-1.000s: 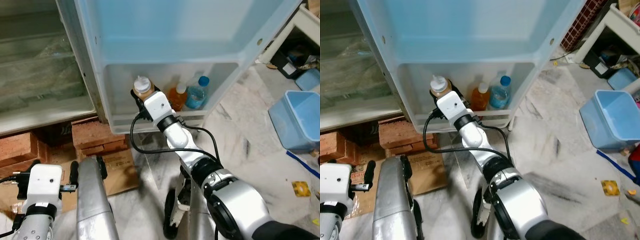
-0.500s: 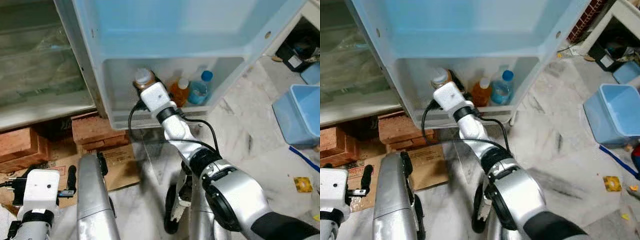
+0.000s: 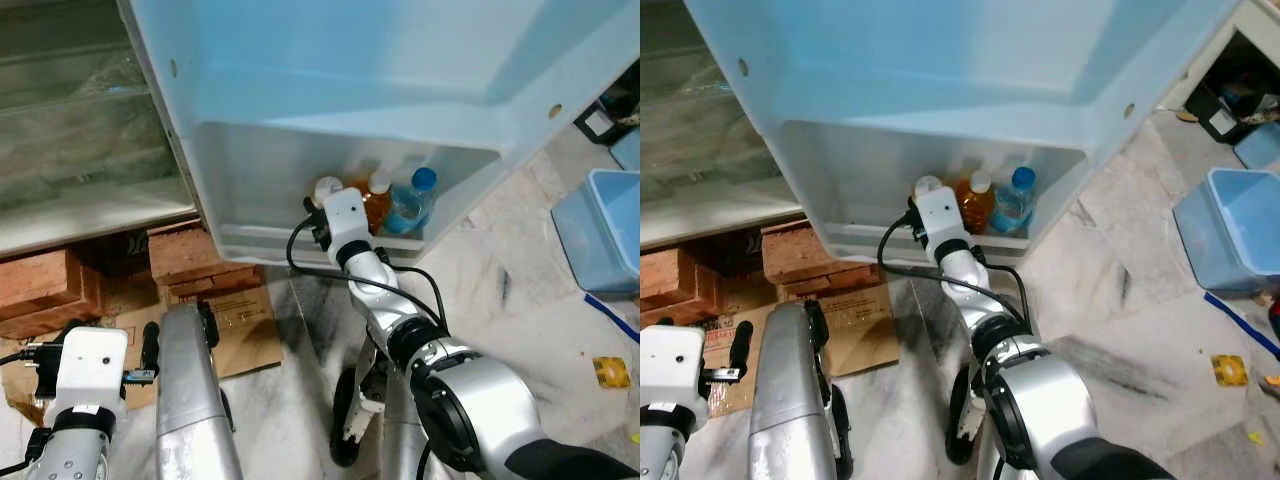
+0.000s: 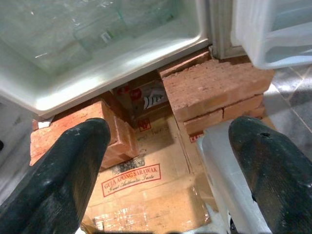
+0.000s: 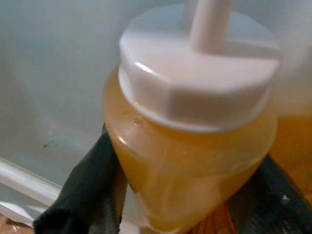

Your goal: Restocking fridge

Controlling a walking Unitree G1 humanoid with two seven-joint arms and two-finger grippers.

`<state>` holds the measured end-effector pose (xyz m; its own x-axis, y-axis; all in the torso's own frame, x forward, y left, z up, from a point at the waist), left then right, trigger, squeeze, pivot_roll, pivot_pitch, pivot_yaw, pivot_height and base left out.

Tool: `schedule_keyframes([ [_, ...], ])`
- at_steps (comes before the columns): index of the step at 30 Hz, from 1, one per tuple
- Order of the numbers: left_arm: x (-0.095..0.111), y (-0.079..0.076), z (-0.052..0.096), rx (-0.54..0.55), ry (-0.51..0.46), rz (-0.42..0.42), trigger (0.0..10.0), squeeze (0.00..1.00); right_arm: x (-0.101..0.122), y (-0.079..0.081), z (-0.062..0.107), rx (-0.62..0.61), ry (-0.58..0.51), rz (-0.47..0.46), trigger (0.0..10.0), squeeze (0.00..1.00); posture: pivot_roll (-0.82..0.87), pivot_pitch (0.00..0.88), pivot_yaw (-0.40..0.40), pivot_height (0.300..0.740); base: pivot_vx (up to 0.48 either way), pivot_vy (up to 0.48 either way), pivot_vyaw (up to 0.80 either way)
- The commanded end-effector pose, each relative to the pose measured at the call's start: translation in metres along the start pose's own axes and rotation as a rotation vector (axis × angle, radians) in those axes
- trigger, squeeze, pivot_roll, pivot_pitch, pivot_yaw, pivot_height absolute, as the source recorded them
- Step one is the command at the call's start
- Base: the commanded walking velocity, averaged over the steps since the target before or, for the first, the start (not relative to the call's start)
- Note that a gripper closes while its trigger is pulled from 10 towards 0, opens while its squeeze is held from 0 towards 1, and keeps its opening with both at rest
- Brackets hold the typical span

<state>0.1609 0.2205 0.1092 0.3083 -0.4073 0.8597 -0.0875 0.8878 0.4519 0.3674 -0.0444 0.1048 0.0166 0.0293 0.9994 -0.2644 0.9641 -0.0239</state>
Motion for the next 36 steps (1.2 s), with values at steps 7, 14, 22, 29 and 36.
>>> schedule_keyframes([
  [7,-0.006,-0.003,-0.008,-0.012,0.027,-0.003,10.0,0.00,-0.009,-0.022,0.003,-0.075,0.054,-0.065,10.0,1.00,0.33,0.256,-0.097,0.463,0.000,0.000,0.00],
  [14,-0.005,-0.005,-0.018,-0.006,0.023,0.000,10.0,0.00,0.010,-0.033,-0.003,-0.076,-0.025,-0.041,10.0,1.00,0.31,0.231,-0.099,0.463,0.000,0.000,0.00],
  [22,-0.004,-0.009,-0.035,0.020,0.007,0.028,10.0,0.00,0.031,-0.047,-0.006,-0.048,-0.134,-0.009,10.0,1.00,0.27,0.170,-0.103,0.463,0.000,0.000,0.00],
  [29,0.004,-0.016,-0.046,0.033,-0.030,0.066,10.0,0.00,0.024,-0.054,0.008,0.038,-0.193,-0.030,10.0,1.00,0.21,0.097,-0.118,0.463,0.000,0.000,0.00],
  [36,0.009,-0.032,-0.057,0.013,-0.044,0.113,10.0,0.00,-0.010,-0.053,0.050,0.105,-0.160,-0.103,10.0,1.00,0.17,0.026,-0.120,0.463,0.000,0.000,0.00],
])
Point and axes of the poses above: a point about 5 cm out from each wrist's last joint towards the gripper, its own z axis pointing back from the gripper into the wrist, its own x axis along the axis of the wrist's last joint, y = z × x, the point moved 1 cm from there along -z, pointing out of the wrist towards the gripper, and after that the axes turned 6 degrees about -z, right-handed, at the moved point
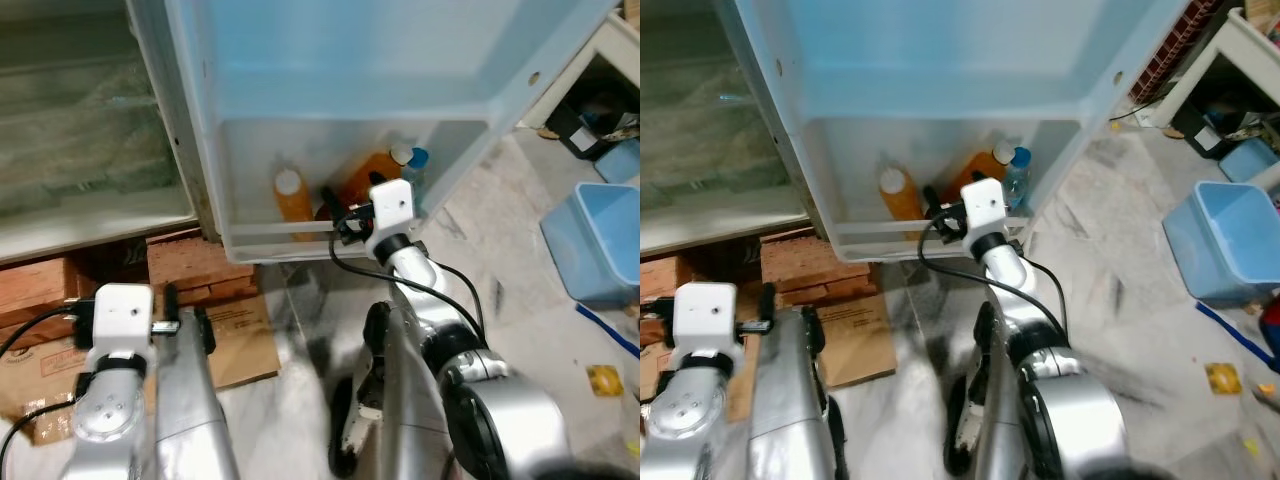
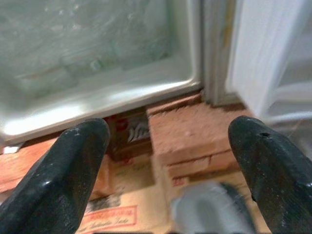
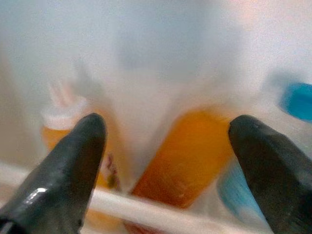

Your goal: Restocking fridge

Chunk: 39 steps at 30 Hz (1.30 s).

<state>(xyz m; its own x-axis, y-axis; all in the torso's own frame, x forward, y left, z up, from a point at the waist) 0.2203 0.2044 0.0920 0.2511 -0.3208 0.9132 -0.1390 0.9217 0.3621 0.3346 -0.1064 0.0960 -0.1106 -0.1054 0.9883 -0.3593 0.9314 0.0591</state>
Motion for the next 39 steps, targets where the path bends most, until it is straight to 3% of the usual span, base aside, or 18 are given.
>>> schedule_keyframes([
  [1,-0.001,-0.007,-0.001,-0.008,0.001,0.012,10.0,0.00,-0.002,0.000,0.013,0.014,0.019,-0.036,10.0,1.00,0.17,0.018,-0.117,0.463,0.000,0.000,0.00],
  [5,0.000,-0.015,-0.002,-0.033,-0.015,0.033,10.0,0.00,-0.005,0.003,0.039,0.004,0.045,-0.083,10.0,1.00,0.13,0.000,-0.104,0.463,0.000,0.000,0.00],
  [6,0.000,-0.019,-0.003,-0.051,-0.016,0.040,10.0,0.00,-0.005,0.000,0.045,-0.021,0.065,-0.088,10.0,0.27,0.11,0.000,-0.097,0.463,0.000,0.000,0.00],
  [7,0.000,-0.022,-0.004,-0.066,-0.019,0.045,10.0,0.00,-0.002,-0.002,0.049,-0.042,0.060,-0.085,10.0,0.00,0.10,0.000,-0.097,0.463,0.000,0.000,0.00],
  [13,0.009,-0.030,-0.015,-0.078,-0.051,0.065,10.0,0.00,0.008,-0.022,0.047,-0.102,0.025,-0.062,10.0,0.00,0.08,0.000,-0.101,0.463,0.000,0.000,0.00],
  [25,0.010,-0.032,-0.015,-0.098,-0.079,0.071,10.0,0.00,0.029,-0.016,0.053,-0.111,0.026,-0.113,10.0,0.00,0.08,0.000,-0.097,0.463,0.000,0.000,0.00],
  [39,0.011,-0.043,-0.018,-0.137,-0.094,0.052,10.0,0.00,0.034,-0.013,0.050,-0.134,0.048,-0.151,10.0,0.00,0.07,0.000,-0.091,0.567,0.000,0.000,0.00],
])
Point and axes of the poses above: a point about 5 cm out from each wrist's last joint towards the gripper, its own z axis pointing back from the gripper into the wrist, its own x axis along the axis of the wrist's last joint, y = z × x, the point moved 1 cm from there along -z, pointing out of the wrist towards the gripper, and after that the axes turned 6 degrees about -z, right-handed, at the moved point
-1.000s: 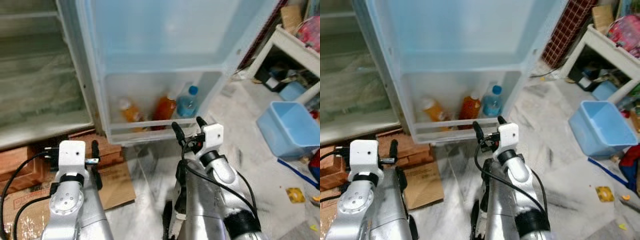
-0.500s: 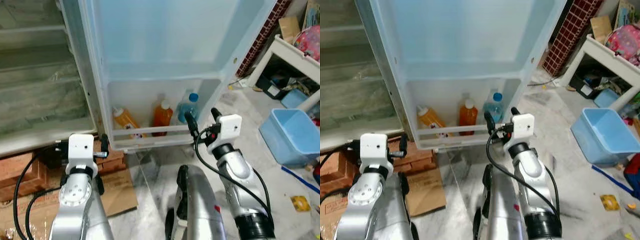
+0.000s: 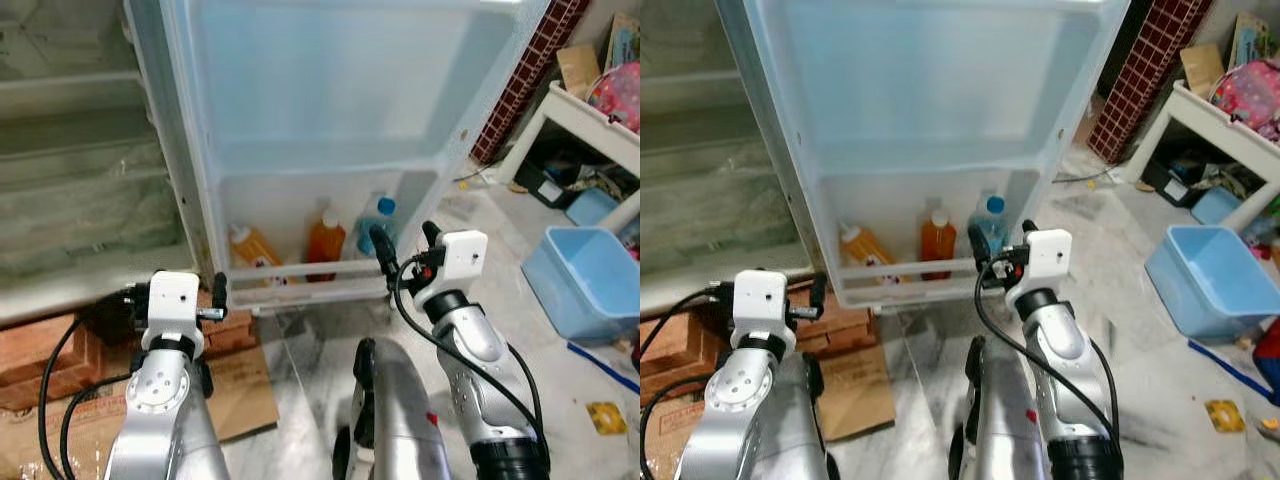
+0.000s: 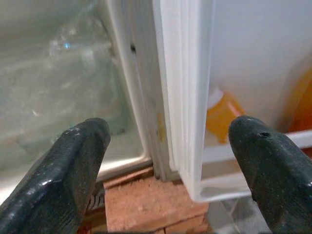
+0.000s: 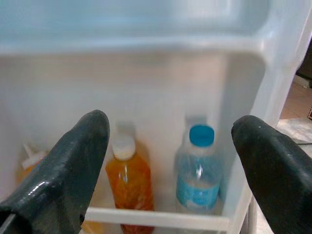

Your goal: Restocking fridge

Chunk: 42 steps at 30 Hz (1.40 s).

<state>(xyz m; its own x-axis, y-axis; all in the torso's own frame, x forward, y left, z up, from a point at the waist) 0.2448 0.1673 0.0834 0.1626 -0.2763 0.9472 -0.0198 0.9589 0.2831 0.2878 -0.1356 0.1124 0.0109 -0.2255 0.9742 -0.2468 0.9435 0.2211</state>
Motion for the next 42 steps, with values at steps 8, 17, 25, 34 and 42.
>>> schedule_keyframes([
  [8,0.002,-0.003,-0.002,-0.008,-0.014,-0.007,10.0,0.00,0.009,-0.006,0.000,-0.052,-0.010,-0.052,10.0,0.00,0.07,0.000,-0.090,0.611,0.000,0.000,0.00],
  [17,-0.003,-0.001,0.003,0.009,-0.009,-0.008,10.0,0.00,-0.003,-0.007,0.010,-0.073,0.062,-0.082,10.0,0.00,0.07,0.000,-0.088,0.664,0.000,0.000,0.00],
  [25,-0.002,0.011,0.020,0.019,-0.027,-0.024,10.0,0.00,-0.002,-0.024,0.046,-0.070,0.101,-0.025,10.0,0.00,0.08,0.000,-0.089,0.682,0.000,0.000,0.00],
  [34,-0.012,0.011,0.037,-0.017,-0.011,-0.031,10.0,0.00,-0.018,-0.026,0.054,-0.113,0.192,-0.046,10.0,0.00,0.09,0.000,-0.088,0.725,0.000,0.000,0.00],
  [42,-0.008,0.010,0.032,-0.022,-0.030,-0.026,10.0,0.00,-0.023,-0.028,0.053,-0.119,0.230,-0.036,10.0,0.00,0.09,0.000,-0.090,0.725,-0.151,0.000,0.00],
])
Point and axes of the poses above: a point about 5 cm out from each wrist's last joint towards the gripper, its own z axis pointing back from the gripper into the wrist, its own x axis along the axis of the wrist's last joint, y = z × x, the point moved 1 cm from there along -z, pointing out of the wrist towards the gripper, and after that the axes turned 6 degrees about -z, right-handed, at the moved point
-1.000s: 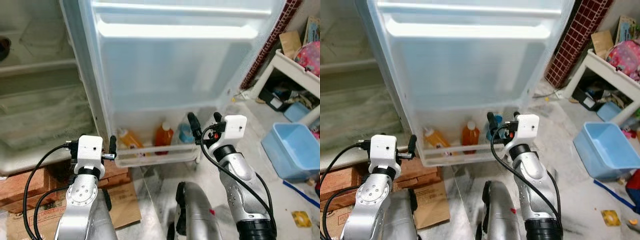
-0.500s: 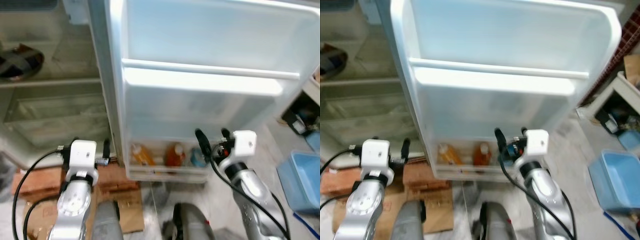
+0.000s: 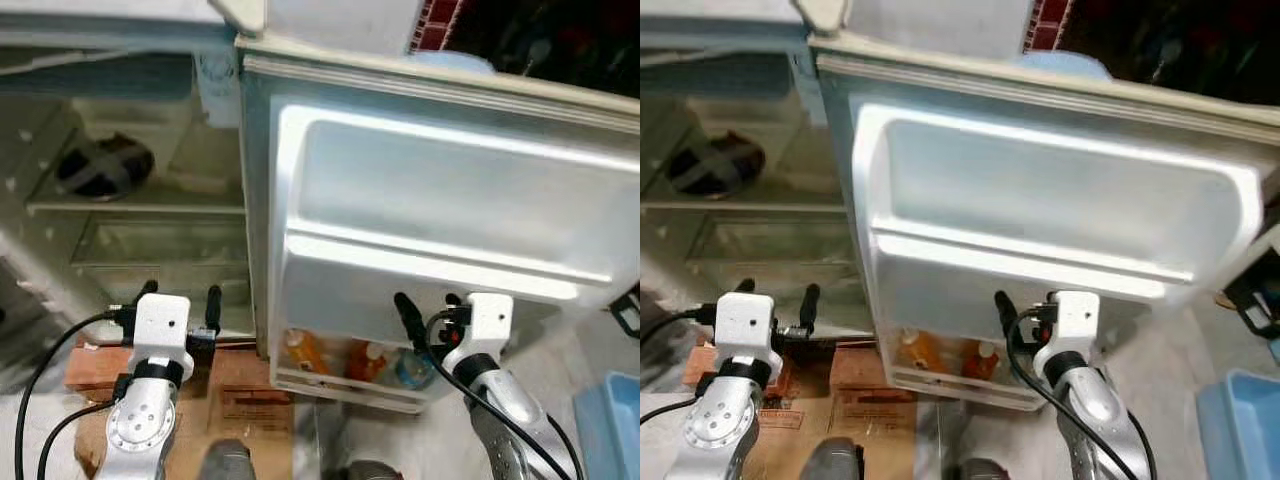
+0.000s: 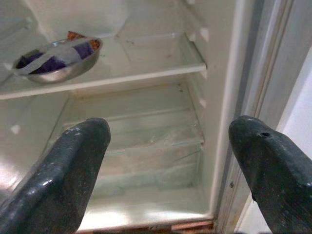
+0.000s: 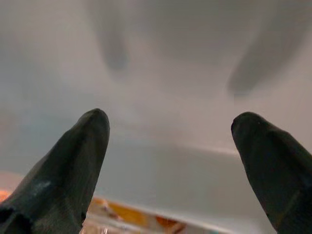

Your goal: Restocking fridge

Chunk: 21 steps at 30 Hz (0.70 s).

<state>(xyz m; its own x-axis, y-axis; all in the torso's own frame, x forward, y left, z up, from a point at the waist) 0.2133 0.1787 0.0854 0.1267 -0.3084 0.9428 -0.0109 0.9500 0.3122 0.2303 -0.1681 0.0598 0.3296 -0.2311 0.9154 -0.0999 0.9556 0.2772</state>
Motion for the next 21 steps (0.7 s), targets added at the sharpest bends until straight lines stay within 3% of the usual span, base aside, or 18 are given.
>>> schedule_keyframes([
  [1,-0.002,-0.003,0.002,-0.020,0.006,0.005,10.0,0.00,0.024,0.001,-0.006,0.007,-0.084,0.032,10.0,0.00,0.08,0.000,-0.090,0.725,-0.240,0.000,0.00],
  [10,-0.001,-0.006,-0.001,-0.030,0.004,0.009,10.0,0.00,0.021,0.002,-0.006,0.009,-0.060,0.030,10.0,0.00,0.08,0.000,-0.090,0.725,-0.160,0.000,0.00],
  [21,0.006,-0.005,-0.012,-0.013,-0.021,0.003,10.0,0.00,0.035,0.009,-0.016,0.054,-0.120,0.031,10.0,0.00,0.09,0.000,-0.094,0.740,-0.022,0.000,0.00],
])
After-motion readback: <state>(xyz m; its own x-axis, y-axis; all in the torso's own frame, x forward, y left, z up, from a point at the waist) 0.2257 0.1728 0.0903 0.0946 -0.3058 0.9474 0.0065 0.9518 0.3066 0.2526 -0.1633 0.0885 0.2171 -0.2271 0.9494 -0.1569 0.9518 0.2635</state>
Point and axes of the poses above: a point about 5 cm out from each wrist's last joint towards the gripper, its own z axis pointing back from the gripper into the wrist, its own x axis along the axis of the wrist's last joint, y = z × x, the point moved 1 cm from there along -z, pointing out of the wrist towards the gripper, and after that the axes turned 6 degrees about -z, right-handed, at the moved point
